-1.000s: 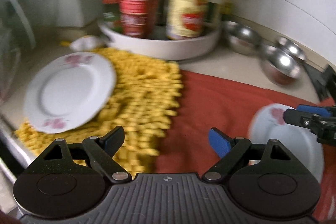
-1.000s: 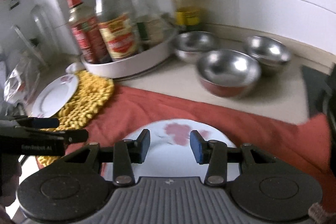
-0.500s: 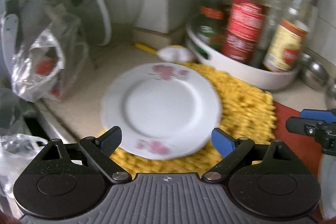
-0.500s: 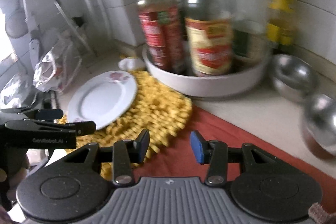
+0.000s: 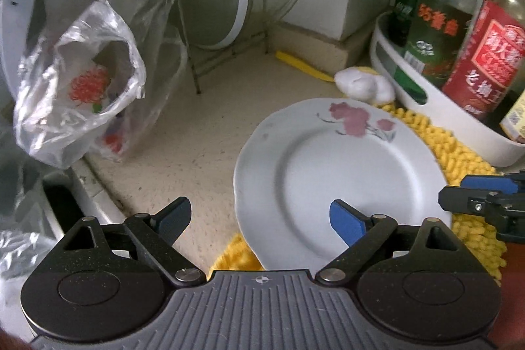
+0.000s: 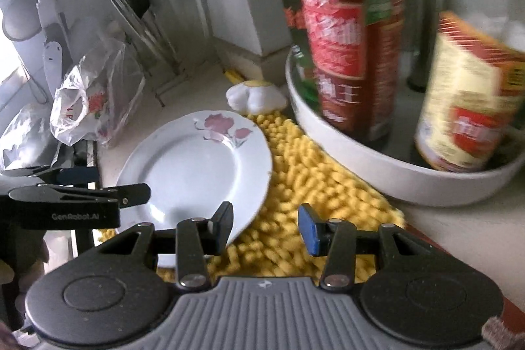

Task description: Organize plates and bowls

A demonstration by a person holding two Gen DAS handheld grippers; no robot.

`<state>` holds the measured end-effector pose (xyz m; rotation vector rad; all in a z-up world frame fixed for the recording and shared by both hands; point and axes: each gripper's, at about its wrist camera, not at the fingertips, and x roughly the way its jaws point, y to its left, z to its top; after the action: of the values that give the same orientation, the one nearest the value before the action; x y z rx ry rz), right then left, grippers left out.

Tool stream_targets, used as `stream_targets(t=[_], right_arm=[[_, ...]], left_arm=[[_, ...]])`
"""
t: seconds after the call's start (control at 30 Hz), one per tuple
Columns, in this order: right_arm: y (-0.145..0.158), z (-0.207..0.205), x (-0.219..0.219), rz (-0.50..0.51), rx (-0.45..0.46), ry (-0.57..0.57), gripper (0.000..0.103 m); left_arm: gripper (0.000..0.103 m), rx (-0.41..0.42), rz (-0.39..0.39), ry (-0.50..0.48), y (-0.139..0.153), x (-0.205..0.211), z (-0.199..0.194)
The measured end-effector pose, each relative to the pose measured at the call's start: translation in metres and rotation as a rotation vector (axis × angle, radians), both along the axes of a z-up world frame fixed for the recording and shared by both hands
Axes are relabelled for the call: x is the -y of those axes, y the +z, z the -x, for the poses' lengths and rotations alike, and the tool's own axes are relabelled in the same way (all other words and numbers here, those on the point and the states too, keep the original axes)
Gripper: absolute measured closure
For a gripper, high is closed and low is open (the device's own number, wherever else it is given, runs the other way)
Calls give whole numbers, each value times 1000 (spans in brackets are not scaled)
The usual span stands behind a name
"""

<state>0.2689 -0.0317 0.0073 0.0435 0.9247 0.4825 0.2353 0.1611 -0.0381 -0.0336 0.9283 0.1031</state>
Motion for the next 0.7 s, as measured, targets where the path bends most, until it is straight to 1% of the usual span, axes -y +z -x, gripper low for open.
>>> stream_targets(t=[0.17, 0.37, 0.5, 0.57, 0.63, 0.7], right_arm=[[-11, -19, -13, -10, -35, 20, 62], [-17, -31, -21, -46, -63, 76, 61], [-17, -36, -17, -77, -94, 78, 60], [-16, -36, -18, -91, -107, 92, 60], [-14, -34, -19, -70, -96, 105, 60], [-15, -34, -19, -69, -89, 109, 62]], left_arm=[[9, 1, 64, -41, -6, -8, -14], [8, -1, 97, -69, -8, -15, -27], [8, -8, 163, -87, -11, -17, -26], [6, -4, 173, -105, -13, -14, -26], [5, -2, 170, -121, -14, -10, -27], [5, -4, 174, -146, -14, -3, -29]])
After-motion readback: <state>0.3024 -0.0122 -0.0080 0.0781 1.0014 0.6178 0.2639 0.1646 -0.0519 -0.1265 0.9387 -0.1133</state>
